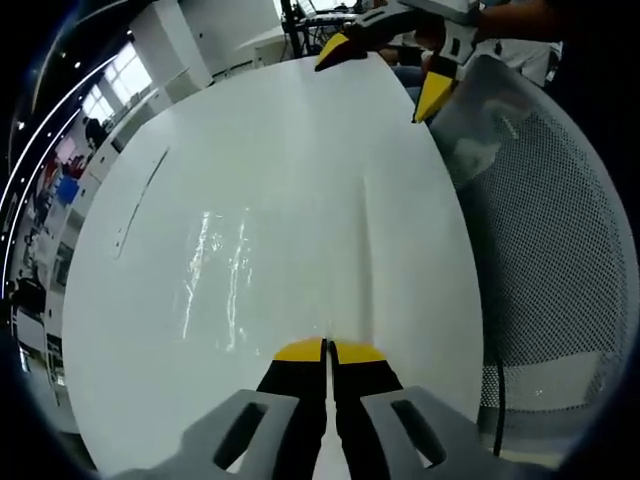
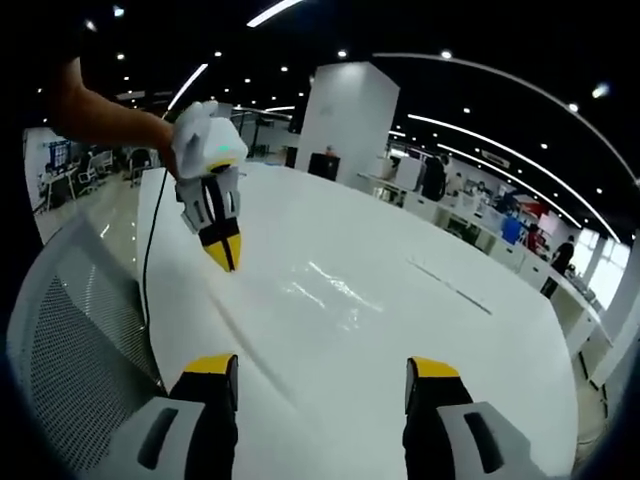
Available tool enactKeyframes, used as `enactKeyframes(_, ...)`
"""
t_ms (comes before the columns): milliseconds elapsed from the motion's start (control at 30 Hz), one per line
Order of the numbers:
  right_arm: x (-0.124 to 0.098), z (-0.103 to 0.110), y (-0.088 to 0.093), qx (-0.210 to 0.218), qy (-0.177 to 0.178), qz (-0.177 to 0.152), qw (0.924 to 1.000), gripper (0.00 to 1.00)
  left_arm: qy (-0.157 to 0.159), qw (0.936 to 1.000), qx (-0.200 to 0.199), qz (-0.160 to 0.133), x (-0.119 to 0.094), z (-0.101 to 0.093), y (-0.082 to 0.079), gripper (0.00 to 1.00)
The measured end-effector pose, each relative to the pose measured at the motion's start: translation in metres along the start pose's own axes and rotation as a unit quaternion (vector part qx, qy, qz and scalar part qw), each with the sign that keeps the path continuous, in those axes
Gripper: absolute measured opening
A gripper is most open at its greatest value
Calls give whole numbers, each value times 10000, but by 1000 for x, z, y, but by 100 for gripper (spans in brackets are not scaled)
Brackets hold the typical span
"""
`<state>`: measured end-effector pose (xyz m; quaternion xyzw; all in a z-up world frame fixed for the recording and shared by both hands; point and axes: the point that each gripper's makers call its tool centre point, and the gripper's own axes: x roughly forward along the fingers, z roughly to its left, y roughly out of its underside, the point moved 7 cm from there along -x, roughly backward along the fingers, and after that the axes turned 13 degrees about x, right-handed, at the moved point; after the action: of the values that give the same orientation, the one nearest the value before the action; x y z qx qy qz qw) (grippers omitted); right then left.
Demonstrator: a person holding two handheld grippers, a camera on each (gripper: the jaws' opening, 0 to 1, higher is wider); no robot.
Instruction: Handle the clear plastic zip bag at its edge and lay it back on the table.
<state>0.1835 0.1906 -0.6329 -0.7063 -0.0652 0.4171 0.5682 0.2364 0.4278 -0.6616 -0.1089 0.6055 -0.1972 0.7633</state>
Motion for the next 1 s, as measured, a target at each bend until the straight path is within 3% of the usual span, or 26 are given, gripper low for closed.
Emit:
enactKeyframes(500, 10, 15, -5, -167, -313, 99, 9993, 50, 29, 10000, 8, 29, -4, -7, -7, 0)
enactKeyframes(1000, 21, 29, -9, -373, -619, 191, 9972, 37, 119, 9999, 6, 7, -7, -13, -28, 0)
